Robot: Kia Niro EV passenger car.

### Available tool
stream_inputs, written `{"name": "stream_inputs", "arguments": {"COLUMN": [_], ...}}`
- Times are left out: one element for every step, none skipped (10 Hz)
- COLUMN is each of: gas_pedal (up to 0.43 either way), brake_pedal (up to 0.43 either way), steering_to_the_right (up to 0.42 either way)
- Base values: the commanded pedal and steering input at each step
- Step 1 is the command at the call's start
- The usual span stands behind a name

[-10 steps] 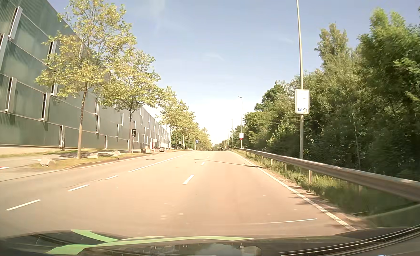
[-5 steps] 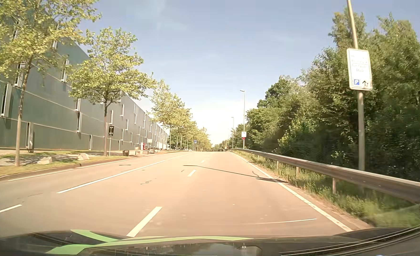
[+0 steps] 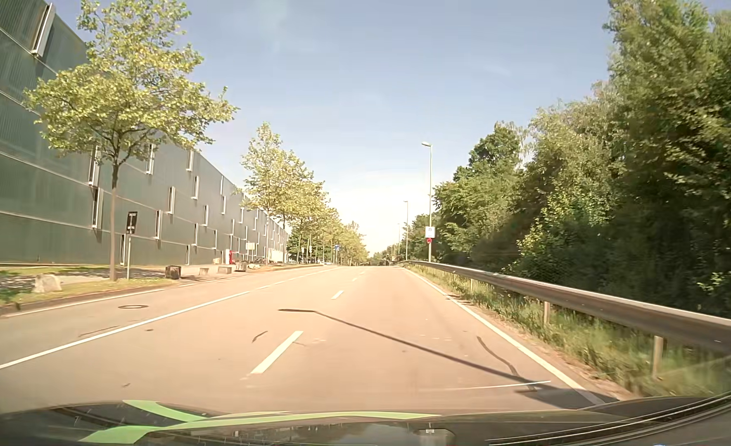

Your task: Follow the waypoints while adhering to traffic rules and regulations

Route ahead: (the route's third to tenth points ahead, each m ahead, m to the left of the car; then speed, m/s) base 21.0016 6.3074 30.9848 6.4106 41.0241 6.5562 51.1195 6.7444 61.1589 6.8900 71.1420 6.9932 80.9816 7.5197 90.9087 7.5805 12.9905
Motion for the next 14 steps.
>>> {"name": "stream_inputs", "arguments": {"gas_pedal": [0.020,0.020,0.000,0.000,0.000,0.000,0.000,0.000,0.000,0.000,0.000,0.000,0.000,0.000], "brake_pedal": [0.000,0.000,0.000,0.000,0.000,0.000,0.000,0.000,0.000,0.000,0.000,0.000,0.000,0.000], "steering_to_the_right": [-0.002,-0.002,-0.002,-0.002,-0.002,-0.002,-0.002,-0.002,-0.003,-0.002,-0.003,-0.002,-0.003,-0.003]}}
